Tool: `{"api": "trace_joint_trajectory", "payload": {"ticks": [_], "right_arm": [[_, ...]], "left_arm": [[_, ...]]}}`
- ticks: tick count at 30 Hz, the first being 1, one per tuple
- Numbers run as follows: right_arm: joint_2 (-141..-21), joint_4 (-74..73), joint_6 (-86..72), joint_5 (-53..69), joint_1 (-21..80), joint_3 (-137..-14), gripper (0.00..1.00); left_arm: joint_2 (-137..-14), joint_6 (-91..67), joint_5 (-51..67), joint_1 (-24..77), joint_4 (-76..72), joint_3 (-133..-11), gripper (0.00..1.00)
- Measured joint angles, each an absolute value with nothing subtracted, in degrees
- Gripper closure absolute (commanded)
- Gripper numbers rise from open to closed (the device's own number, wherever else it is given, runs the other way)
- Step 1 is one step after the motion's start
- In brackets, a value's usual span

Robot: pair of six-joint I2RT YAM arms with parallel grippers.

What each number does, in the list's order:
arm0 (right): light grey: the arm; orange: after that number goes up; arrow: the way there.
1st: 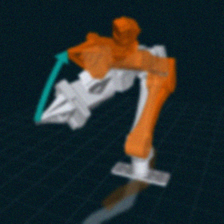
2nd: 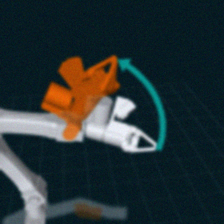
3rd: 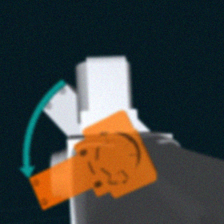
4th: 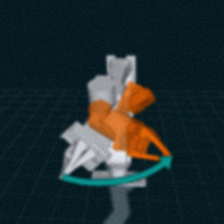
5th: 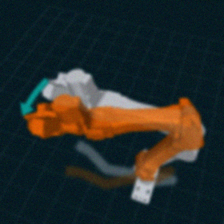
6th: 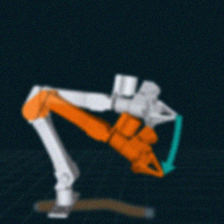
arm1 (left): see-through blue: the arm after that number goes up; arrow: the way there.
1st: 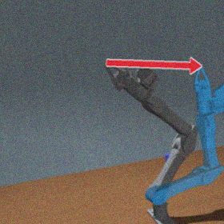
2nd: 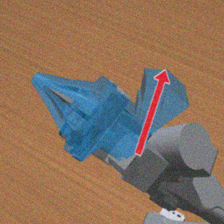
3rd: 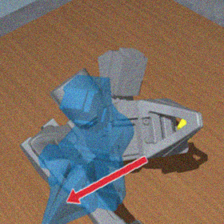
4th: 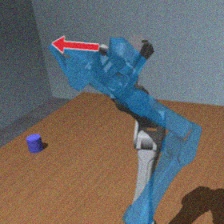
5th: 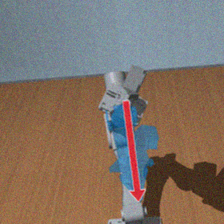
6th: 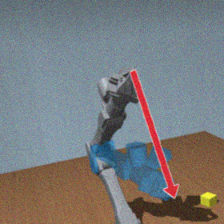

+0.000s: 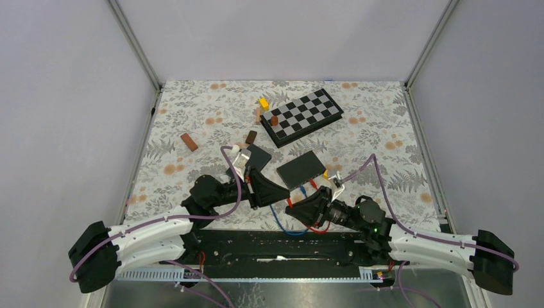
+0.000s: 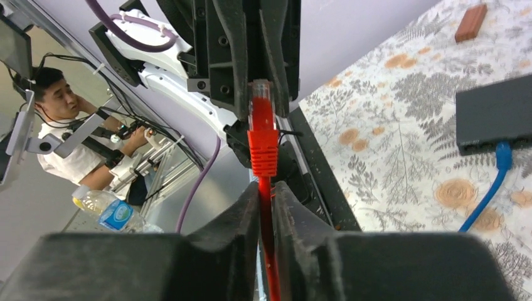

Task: Insert the plug into the switch port
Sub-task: Pick up the connector from the center of the board.

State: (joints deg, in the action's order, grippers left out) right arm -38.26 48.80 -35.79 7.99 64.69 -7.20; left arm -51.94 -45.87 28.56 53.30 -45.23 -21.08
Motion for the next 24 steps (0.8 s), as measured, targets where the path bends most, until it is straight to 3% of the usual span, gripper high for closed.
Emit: {"api": "trace_joint_trajectory", "payload": {"ticks": [1, 2, 5, 8, 13, 21, 24], "right_arm": [[-38.7, 49.7, -36.0, 8.6, 64.7, -7.2, 0.99], [-38.8, 50.4, -36.0, 8.9, 64.7, -7.2, 1.0], [-38.8, 50.5, -35.6, 9.1, 64.7, -7.2, 1.0], [-37.0, 46.0, -31.8, 7.2, 64.7, -7.8, 1.0], [-33.0, 39.7, -20.4, -3.5, 64.7, -9.5, 1.0], [-42.3, 40.8, 0.8, -17.1, 64.7, -15.4, 1.0], [-48.6, 44.4, 7.5, -19.4, 64.7, -16.8, 1.0]], "left_arm": [[-51.9, -45.8, 28.6, 53.3, -45.3, -21.1, 1.0], [-51.9, -45.6, 28.5, 53.3, -45.3, -21.1, 0.91], [-51.7, -45.1, 28.4, 53.3, -45.2, -21.1, 0.35], [-50.2, -44.2, 26.2, 53.3, -39.6, -22.2, 0.13], [-44.9, -39.5, 14.7, 53.4, -21.5, -30.5, 0.04], [-38.3, -34.7, -17.1, 53.3, 1.7, -42.3, 0.03], [-38.3, -35.0, -28.1, 53.2, 8.2, -42.5, 0.09]]}}
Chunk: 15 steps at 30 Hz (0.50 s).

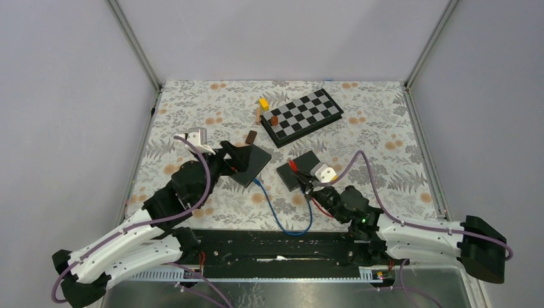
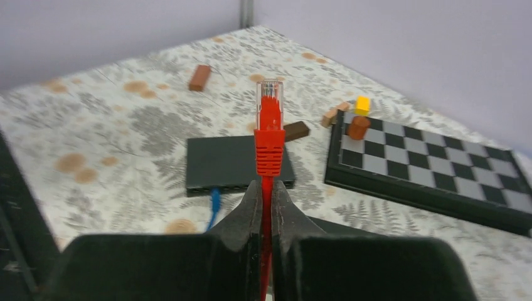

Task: Insert the plug into the switch port
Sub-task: Pick up the connector from the center of the board.

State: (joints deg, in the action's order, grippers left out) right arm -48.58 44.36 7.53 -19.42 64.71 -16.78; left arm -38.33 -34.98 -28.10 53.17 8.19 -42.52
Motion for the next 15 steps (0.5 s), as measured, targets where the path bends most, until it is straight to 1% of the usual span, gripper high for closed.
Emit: {"api": "trace_joint_trajectory", "payload": {"ticks": [2, 5, 9, 15], "right_arm": [[-52.4, 46.5, 12.4, -20.9, 64.8, -17.4, 1.0], [-56.9, 49.4, 19.4, -23.0, 65.5, -18.9, 1.0], [-59.4, 54.7, 27.7, -25.0, 67.4, -19.4, 1.0], [-60.4, 60.8, 37.8, -28.9, 70.9, -19.4, 1.0]], "left_arm": [[-38.6, -34.8, -33.2, 52.9, 11.7, -42.5, 0.1], [-38.9, -34.5, -36.4, 52.7, 13.9, -42.5, 0.08], [-39.2, -34.3, -38.0, 52.3, 14.2, -42.6, 0.05], [-40.2, -33.9, -37.8, 51.4, 14.0, -42.7, 0.04]]}}
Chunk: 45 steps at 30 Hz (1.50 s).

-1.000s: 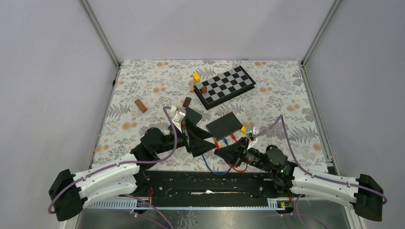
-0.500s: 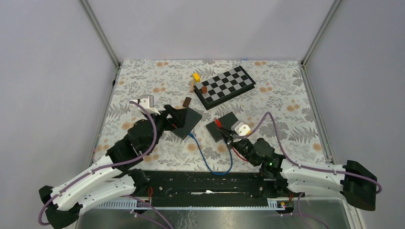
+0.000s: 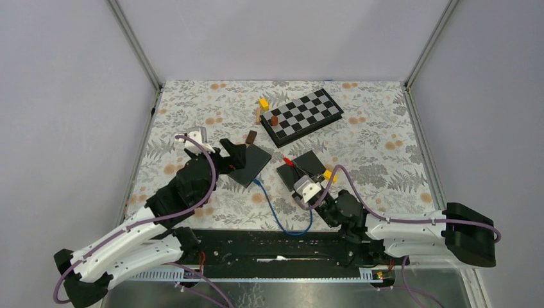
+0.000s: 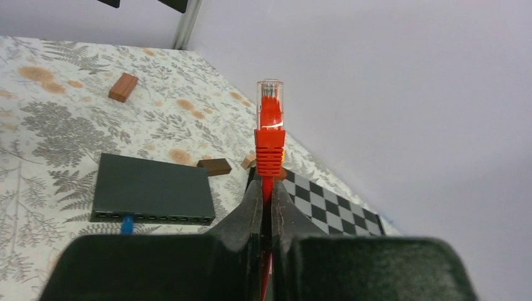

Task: Insert the plug into the switch port
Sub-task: Pick up the connector from the center of the board.

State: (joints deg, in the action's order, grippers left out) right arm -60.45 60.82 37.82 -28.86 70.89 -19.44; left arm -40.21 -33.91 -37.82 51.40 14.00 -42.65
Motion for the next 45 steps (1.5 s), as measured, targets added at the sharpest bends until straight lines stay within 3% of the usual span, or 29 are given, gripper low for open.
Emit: {"api": "trace_joint_trajectory", "payload": {"ticks": [11, 30, 38, 45], "right_arm": [[-63.6, 73.4, 55.2, -32.0, 77.2, -19.4, 1.0], [-63.0, 83.2, 64.5, -22.5, 80.0, -17.1, 1.0], [-60.6, 83.0, 62.7, -18.3, 80.0, -16.6, 1.0], [-48.6, 79.1, 42.7, -19.0, 80.2, -17.4, 1.0]], "left_arm": [[-36.4, -30.7, -32.8, 50.9, 7.7, -39.5, 0.03], [-32.8, -25.6, -25.6, 50.9, -3.7, -32.6, 0.03], [-33.1, -24.2, -23.3, 50.9, -4.9, -32.3, 0.03], [-32.3, -22.9, -22.2, 50.9, 0.3, -35.8, 0.03]]}}
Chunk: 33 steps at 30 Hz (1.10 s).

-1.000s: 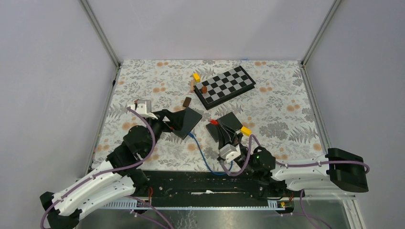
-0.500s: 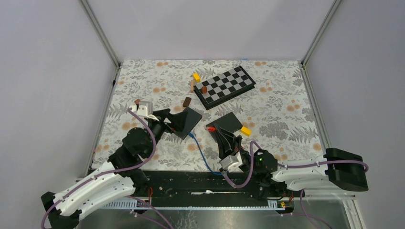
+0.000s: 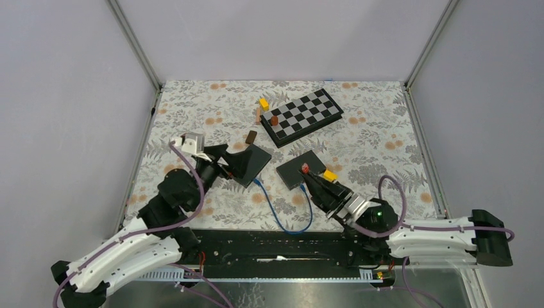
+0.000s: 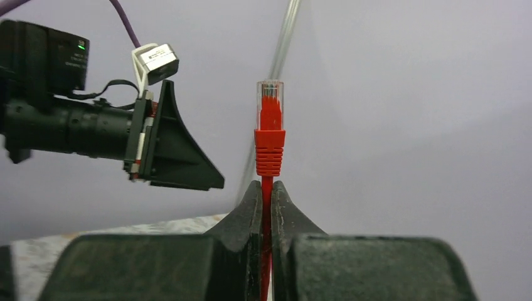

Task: Insert the plug into the switch port
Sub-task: Pick up the connector from the center of the board.

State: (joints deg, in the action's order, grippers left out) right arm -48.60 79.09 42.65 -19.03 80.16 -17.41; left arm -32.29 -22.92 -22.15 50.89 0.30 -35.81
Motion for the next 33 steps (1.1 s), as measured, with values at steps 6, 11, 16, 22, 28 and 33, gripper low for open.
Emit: {"api": "trace_joint_trajectory", "payload": {"ticks": [6, 11, 16, 22, 28, 33], "right_arm": [[-39.8, 60.0, 21.8, -17.4, 80.2, -21.9, 1.0], [-34.1, 48.6, 9.3, -12.2, 80.2, -21.8, 1.0], [-32.3, 43.1, 1.9, -4.6, 80.2, -21.6, 1.0], [-32.6, 42.5, -2.9, 2.4, 80.1, -18.6, 1.0], [-37.5, 42.9, -9.2, 11.6, 76.8, -19.3, 1.0], [-50.5, 47.0, -18.8, 23.3, 67.4, -23.1, 1.0]], "left_arm": [[-29.9, -22.9, -20.1, 50.9, 7.3, -42.8, 0.04], [-27.1, -23.6, -18.1, 50.9, 13.8, -45.4, 0.04], [-25.0, -23.9, -15.6, 50.9, 18.5, -45.4, 0.05], [-24.8, -23.5, -11.4, 50.9, 20.8, -45.4, 0.05], [-24.9, -22.4, -9.1, 50.9, 21.4, -45.4, 0.05], [-24.8, -21.8, -8.8, 50.9, 22.4, -45.4, 0.06]]}}
